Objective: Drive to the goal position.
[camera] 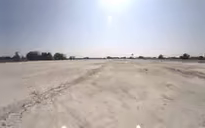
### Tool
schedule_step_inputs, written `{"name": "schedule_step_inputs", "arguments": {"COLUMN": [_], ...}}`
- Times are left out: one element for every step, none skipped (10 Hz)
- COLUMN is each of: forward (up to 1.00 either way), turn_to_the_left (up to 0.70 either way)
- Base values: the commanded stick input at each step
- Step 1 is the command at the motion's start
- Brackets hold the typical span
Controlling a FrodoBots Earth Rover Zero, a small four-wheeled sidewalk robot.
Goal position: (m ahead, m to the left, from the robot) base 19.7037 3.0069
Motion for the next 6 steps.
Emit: {"name": "schedule_step_inputs", "arguments": {"forward": [0.7,0.7,0.7,0.7,0.7,0.7], "turn_to_the_left": [0.0,0.0,0.0,0.0,0.0,0.0]}}
